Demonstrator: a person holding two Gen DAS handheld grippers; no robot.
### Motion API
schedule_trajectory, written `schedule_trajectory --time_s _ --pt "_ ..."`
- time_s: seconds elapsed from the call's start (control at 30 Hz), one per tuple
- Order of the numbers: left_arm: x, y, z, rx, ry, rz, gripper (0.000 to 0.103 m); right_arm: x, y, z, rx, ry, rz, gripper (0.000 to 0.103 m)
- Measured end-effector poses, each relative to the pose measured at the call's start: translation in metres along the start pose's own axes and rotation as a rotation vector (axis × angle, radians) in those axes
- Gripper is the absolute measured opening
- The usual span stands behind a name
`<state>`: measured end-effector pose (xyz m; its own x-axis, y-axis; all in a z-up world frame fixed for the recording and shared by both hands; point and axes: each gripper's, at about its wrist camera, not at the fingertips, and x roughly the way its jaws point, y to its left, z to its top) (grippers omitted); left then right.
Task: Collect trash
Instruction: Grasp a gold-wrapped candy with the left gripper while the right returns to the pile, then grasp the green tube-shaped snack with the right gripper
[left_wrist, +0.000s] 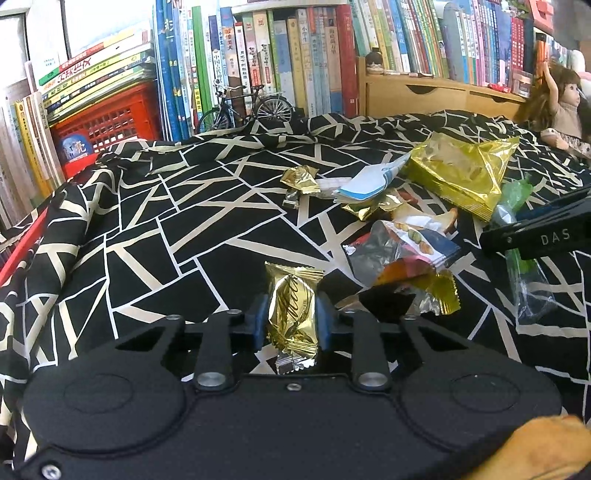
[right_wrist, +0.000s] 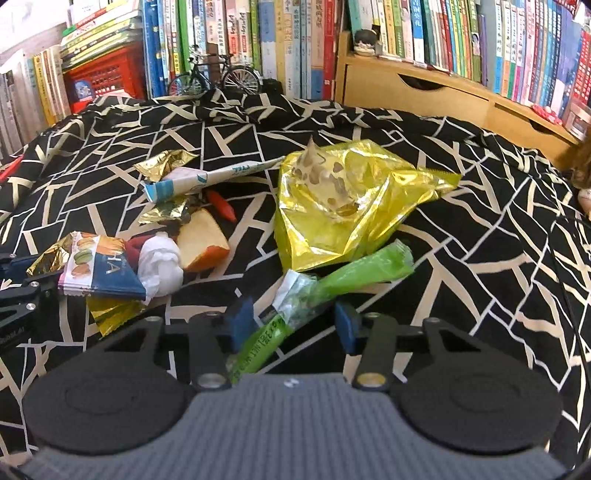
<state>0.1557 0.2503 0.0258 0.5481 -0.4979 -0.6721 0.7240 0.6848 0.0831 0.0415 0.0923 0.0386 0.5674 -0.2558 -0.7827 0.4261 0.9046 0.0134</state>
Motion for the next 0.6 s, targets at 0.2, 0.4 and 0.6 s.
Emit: schedule_trajectory --time_s 0.2,0.4,0.6 --pt "-0.005 0.003 -0.001 -0.036 -0.005 0.026 0.024 -0.002 -0.003 -0.001 0.010 -0.002 0.008 0.049" --pt "-0.014 0.007 -0.002 -0.075 -0.004 0.053 0.024 -0.007 -0.008 -0.006 0.022 -0.001 0.003 0.046" --pt "-0.023 0.004 -0.005 -0.094 -0.006 0.063 0.024 -0.018 -0.012 -0.009 0.027 -0.035 0.006 0.037"
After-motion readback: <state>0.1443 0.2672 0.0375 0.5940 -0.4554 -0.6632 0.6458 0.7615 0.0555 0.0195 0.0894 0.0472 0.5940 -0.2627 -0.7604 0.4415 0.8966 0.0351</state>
